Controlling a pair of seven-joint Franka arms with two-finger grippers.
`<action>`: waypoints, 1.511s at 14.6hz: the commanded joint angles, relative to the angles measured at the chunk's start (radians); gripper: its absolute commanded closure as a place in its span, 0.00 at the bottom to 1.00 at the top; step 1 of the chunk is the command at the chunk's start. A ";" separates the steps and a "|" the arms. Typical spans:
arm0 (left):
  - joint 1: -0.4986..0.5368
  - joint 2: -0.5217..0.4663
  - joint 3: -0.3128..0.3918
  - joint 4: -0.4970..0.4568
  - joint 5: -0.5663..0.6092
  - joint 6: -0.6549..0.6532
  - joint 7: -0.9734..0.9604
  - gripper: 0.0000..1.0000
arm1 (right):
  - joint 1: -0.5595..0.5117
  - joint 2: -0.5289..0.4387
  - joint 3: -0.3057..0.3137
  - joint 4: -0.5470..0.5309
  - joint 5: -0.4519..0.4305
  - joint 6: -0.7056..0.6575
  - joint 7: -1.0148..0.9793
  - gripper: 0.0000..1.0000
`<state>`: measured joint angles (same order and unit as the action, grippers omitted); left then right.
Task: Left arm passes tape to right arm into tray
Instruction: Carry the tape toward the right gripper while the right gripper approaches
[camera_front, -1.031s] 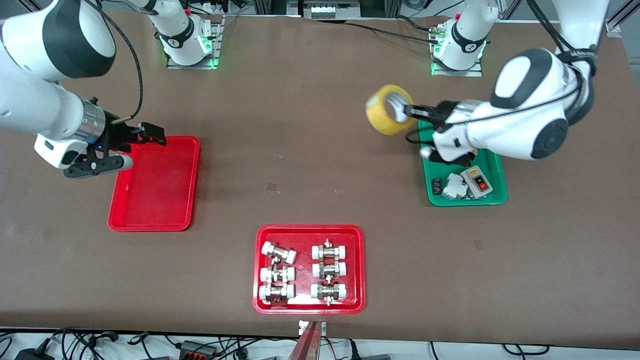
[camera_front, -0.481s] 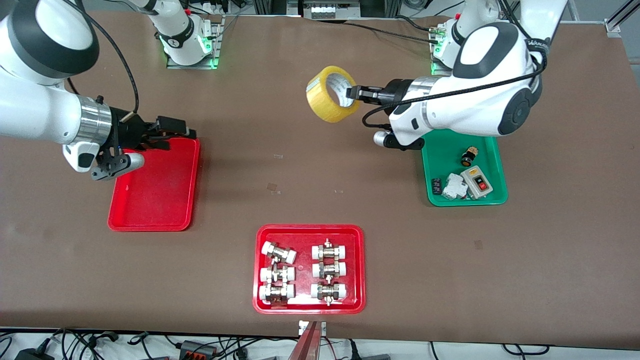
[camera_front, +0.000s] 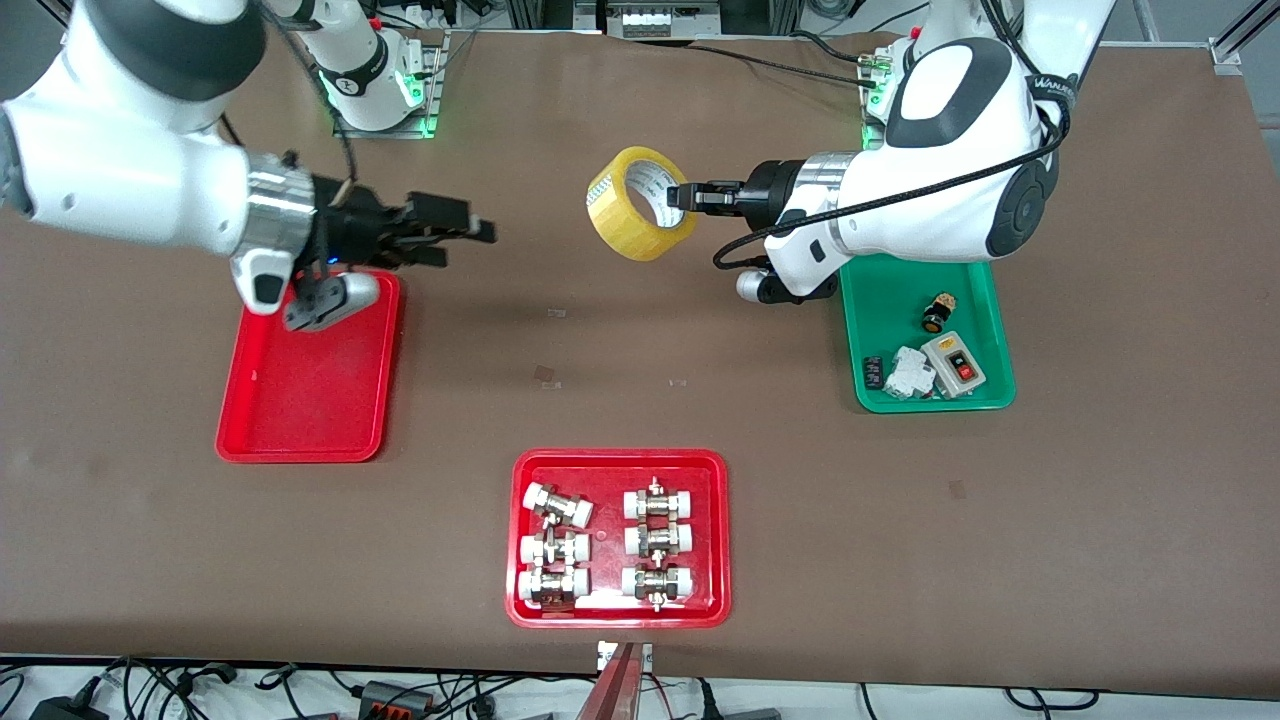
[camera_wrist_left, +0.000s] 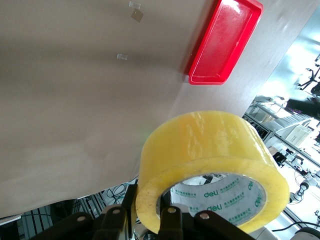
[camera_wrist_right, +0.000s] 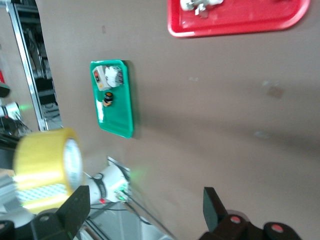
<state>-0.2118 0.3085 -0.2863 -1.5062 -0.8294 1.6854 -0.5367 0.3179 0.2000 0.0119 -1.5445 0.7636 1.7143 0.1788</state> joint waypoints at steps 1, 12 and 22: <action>-0.004 0.011 0.006 0.034 -0.030 -0.004 -0.014 0.96 | 0.044 0.025 -0.009 0.064 0.122 -0.001 0.093 0.00; 0.000 0.009 0.006 0.034 -0.030 -0.001 0.000 0.96 | 0.190 0.070 -0.009 0.064 0.164 0.188 0.119 0.00; 0.002 0.007 0.006 0.032 -0.028 -0.004 0.001 0.96 | 0.204 0.075 -0.009 0.058 0.163 0.171 0.110 0.00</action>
<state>-0.2104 0.3086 -0.2837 -1.5005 -0.8297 1.6896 -0.5382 0.5108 0.2677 0.0114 -1.5070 0.9103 1.8965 0.2785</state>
